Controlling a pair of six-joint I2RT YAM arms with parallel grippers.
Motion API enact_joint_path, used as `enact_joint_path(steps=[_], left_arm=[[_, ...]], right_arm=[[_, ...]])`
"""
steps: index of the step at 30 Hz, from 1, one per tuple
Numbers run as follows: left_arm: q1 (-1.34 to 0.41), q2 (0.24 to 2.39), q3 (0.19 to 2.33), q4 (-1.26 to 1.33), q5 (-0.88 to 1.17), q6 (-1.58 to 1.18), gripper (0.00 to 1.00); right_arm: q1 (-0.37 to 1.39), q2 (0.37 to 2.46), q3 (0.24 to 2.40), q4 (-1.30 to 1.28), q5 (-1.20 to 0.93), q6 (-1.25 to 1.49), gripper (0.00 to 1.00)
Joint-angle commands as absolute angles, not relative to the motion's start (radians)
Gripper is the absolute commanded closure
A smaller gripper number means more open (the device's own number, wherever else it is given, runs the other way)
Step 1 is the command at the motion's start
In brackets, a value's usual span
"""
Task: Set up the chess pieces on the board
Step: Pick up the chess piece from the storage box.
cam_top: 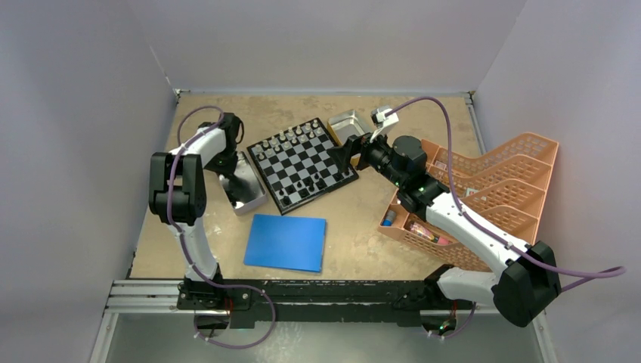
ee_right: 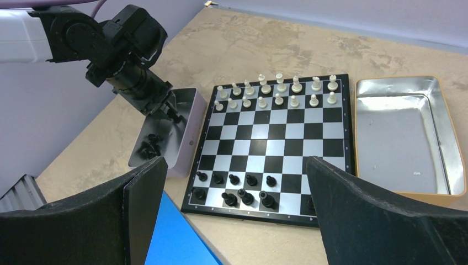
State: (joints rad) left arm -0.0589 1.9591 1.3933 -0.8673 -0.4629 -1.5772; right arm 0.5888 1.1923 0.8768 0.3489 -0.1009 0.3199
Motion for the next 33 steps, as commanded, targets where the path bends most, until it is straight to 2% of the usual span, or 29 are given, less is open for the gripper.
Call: enact_joint_path(steps=[1,13,18,21,29,33], left_arm=[[-0.049,1.874,1.390,-0.843,-0.436,-1.559,0.83],[-0.051,1.710,1.290,-0.740,-0.350,-1.433,0.87],[-0.051,1.553,1.224,-0.651,-0.336,-1.281,0.91],[-0.051,1.426,1.144,-0.506,-0.289,-1.141,0.93],[-0.051,1.095,0.933,-0.157,-0.022,-0.728,0.95],[-0.052,0.979,0.837,-0.019,0.220,-0.571,0.96]], right_arm=[[0.588,1.197,0.899,0.389,-0.120,0.302,0.01],[0.589,1.198,0.897,0.380,-0.122,0.308,0.01],[0.588,1.198,0.896,0.390,-0.120,0.311,0.01],[0.588,1.196,0.900,0.381,-0.111,0.316,0.01],[0.587,1.186,0.879,0.452,-0.129,0.414,0.01],[0.588,1.233,0.947,0.388,-0.194,0.423,0.03]])
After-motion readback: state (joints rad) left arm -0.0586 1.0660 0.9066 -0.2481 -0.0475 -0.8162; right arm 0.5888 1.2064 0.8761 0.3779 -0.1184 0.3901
